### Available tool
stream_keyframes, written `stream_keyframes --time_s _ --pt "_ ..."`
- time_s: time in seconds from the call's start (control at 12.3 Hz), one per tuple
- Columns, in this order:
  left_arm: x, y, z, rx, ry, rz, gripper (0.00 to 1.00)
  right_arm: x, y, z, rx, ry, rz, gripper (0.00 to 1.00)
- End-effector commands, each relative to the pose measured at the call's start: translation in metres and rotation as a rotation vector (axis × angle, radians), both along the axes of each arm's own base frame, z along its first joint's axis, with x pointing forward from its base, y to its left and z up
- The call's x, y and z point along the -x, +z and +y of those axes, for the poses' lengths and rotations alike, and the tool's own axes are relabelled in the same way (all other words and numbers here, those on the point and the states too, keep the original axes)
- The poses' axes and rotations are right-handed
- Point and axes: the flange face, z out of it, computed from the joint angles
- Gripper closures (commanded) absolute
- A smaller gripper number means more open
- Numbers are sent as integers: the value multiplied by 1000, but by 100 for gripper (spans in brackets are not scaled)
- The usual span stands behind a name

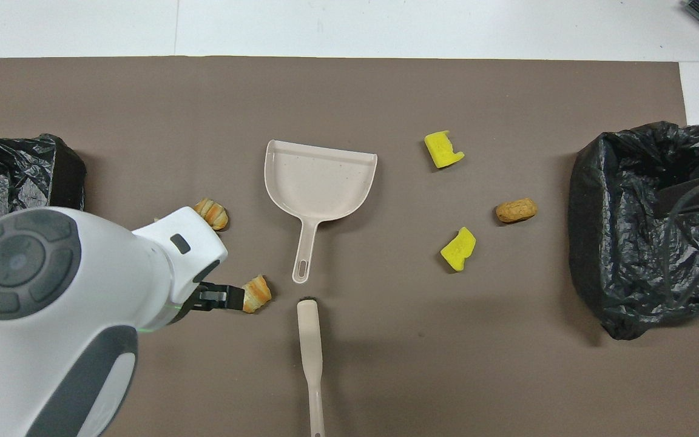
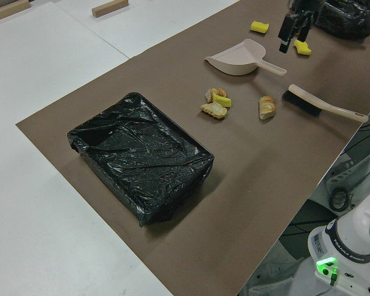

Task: Sweep and dump trash in bin

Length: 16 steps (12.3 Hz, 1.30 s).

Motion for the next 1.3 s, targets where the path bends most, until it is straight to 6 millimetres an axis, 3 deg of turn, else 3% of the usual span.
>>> stream_keyframes --time_s 0.0,0.16,0.41,0.57,0.9,1.06,1.14,1.22 --pt "42 -22 -20 6 2 0 0 6 0 2 -3 -14 -16 0" --pt "64 -48 -53 -13 5 -1 0 9 -2 7 -13 -7 -12 0" --pt "116 -112 -103 -53 19 -38 0 -3 2 15 -18 9 -12 0" --pt "153 -159 -127 -85 4 -77 0 -18 -8 26 -21 25 35 0" --pt "169 -190 -130 -98 21 -68 0 -45 -43 106 -43 4 14 0" --pt "173 -196 -131 -90 40 -86 0 -52 -65 153 -36 26 17 0" --pt "176 -202 -130 -93 44 -87 0 -54 -79 187 -34 25 14 0" --pt "180 -207 -131 -94 36 -95 0 -59 -91 207 -42 12 -1 0"
